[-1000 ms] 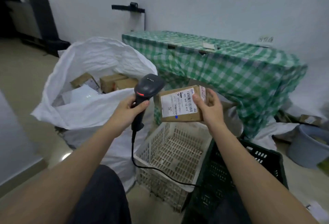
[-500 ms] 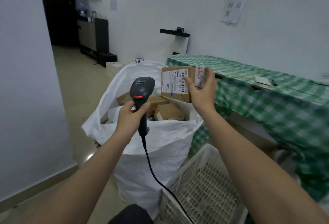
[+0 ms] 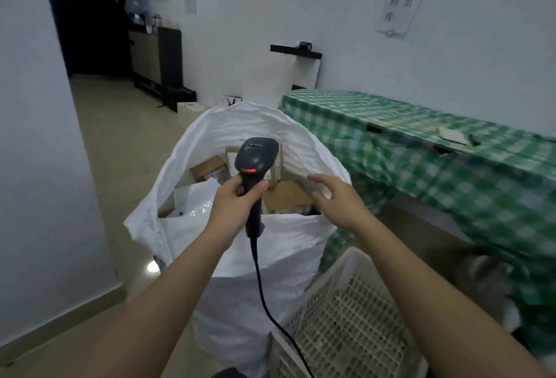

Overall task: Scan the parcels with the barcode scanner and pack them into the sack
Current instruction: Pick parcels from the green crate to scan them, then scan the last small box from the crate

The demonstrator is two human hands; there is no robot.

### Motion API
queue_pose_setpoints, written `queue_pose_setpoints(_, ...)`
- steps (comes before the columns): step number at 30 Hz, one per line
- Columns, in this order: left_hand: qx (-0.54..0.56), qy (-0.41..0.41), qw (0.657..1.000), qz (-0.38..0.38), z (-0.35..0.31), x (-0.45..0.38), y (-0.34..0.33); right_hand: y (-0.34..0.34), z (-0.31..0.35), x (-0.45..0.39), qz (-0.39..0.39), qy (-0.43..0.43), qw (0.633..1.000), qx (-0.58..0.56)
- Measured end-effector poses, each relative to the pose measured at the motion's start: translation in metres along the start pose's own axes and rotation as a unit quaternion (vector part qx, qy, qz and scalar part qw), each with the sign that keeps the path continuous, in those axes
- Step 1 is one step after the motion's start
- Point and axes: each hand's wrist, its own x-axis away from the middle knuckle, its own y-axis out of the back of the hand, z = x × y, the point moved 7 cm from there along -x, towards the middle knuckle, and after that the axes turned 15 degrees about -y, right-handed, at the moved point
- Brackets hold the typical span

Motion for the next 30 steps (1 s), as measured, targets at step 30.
queue_pose_setpoints(30,-0.008,0.061,0.805,0.591,-0.036,0.274,-0.431,0.260,-0.336,0.286,-0.234,-0.333,0.888,0.214)
